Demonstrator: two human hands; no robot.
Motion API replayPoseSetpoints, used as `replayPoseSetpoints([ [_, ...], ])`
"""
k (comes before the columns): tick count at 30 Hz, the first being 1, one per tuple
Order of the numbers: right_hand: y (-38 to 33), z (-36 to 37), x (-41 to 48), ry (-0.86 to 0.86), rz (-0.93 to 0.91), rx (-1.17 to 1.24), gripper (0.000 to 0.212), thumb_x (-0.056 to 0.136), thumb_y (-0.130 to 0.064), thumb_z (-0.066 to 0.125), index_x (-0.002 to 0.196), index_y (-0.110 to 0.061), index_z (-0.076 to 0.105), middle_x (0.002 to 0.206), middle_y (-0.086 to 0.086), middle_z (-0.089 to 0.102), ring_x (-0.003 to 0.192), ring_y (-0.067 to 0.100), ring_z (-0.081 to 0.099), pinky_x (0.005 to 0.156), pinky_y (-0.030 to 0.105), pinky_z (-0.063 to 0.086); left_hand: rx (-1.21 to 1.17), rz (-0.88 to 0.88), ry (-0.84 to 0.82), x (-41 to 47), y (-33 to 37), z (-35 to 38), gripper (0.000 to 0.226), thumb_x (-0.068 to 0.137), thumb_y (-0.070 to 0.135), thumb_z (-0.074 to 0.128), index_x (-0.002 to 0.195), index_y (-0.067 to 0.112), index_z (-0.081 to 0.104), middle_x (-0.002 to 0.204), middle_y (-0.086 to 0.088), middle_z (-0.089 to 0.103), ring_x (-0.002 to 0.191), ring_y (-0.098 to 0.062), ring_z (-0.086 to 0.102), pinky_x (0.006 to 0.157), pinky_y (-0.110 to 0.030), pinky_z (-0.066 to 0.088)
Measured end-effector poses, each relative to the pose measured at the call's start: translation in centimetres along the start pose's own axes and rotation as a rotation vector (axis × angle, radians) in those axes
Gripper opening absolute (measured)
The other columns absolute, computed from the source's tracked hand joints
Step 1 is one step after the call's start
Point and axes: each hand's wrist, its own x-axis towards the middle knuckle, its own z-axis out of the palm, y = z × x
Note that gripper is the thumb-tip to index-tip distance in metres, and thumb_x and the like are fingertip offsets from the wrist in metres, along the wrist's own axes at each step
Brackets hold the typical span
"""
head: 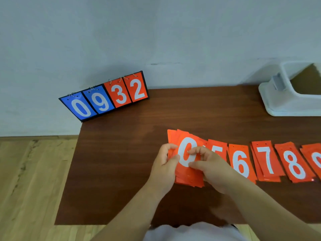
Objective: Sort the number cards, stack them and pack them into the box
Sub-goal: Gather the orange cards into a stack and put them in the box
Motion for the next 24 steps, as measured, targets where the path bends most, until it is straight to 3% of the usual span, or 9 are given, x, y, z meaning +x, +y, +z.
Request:
replayPoseSetpoints([
  [2,0.7,0.3,-0.2,0.067,-0.050,-0.041,0.035,0.087,0.004,0.070,0.107,-0.025,0.069,0.112,0.010,0.070,0.079,0.022,0.066,0.064,0.026,0.056,0.040,-0.007,-0.074,0.4,-0.7,-0.2,0.031,0.088,0.020,0.058,0.115,0.034,0.059,0.105,0.006,0.066,0.087,-0.012,0.062,0.078,-0.032,0.053],
  [4,1.2,-0.4,-0.5,0.153,-0.078,-0.182,0.035,0.086,0.000,0.071,0.104,-0.029,0.068,0.111,0.002,0.069,0.091,0.023,0.067,0.079,0.033,0.058,0.114,-0.023,-0.131,0.8,-1.5,-0.2,0.038,0.093,0.012,0.060,0.119,0.039,0.055,0.106,0.006,0.065,0.089,-0.012,0.063,0.074,-0.026,0.051],
  [7,1.8,-2.8,-0.9,0.274,-0.093,-0.406,0.034,0.087,-0.002,0.068,0.100,-0.033,0.062,0.106,-0.016,0.062,0.079,0.006,0.060,0.067,0.019,0.050,0.306,-0.080,-0.129,1.4,-2.8,0.5,0.044,0.092,0.020,0.065,0.130,0.036,0.051,0.104,0.009,0.061,0.091,-0.011,0.062,0.073,-0.023,0.048],
  [11,2.6,-7.0,-0.6,0.362,-0.031,-0.527,0.034,0.091,-0.005,0.062,0.108,-0.034,0.060,0.110,-0.004,0.062,0.073,0.005,0.059,0.057,0.020,0.047,0.598,-0.186,-0.042,2.6,-4.6,2.6,0.064,0.090,0.035,0.071,0.146,0.031,0.041,0.133,0.003,0.051,0.120,-0.015,0.055,0.094,-0.031,0.051],
  [14,3.4,-10.1,-0.6,0.354,-0.019,-0.556,0.032,0.091,-0.006,0.062,0.102,-0.036,0.059,0.105,-0.004,0.064,0.067,0.008,0.061,0.051,0.020,0.046,0.744,-0.217,-0.009,3.6,-5.7,5.5,0.081,0.086,0.039,0.076,0.153,0.027,0.032,0.148,-0.004,0.040,0.137,-0.026,0.044,0.107,-0.039,0.045],
  [19,3.6,-15.2,-0.1,0.283,-0.025,-0.581,0.030,0.093,-0.008,0.063,0.105,-0.036,0.058,0.108,-0.009,0.058,0.073,0.006,0.057,0.070,0.029,0.057,0.934,-0.342,0.079,5.1,-6.5,10.8,0.098,0.083,0.053,0.074,0.156,0.028,0.015,0.152,-0.006,0.031,0.139,-0.031,0.035,0.107,-0.045,0.046],
  [22,3.8,-17.6,0.6,0.235,-0.042,-0.599,0.033,0.094,-0.007,0.062,0.107,-0.037,0.057,0.116,-0.007,0.058,0.081,0.005,0.057,0.063,0.018,0.051,1.007,-0.354,0.135,5.3,-6.8,12.8,0.099,0.083,0.051,0.076,0.154,0.029,0.011,0.153,-0.007,0.027,0.139,-0.032,0.034,0.107,-0.045,0.046],
  [24,4.4,-18.7,1.1,0.182,-0.036,-0.610,0.035,0.093,-0.006,0.061,0.108,-0.037,0.058,0.117,-0.004,0.059,0.082,0.005,0.058,0.067,0.020,0.053,0.977,-0.376,0.166,5.3,-7.1,13.4,0.099,0.082,0.046,0.079,0.153,0.032,0.012,0.150,-0.006,0.027,0.137,-0.031,0.035,0.104,-0.045,0.047],
])
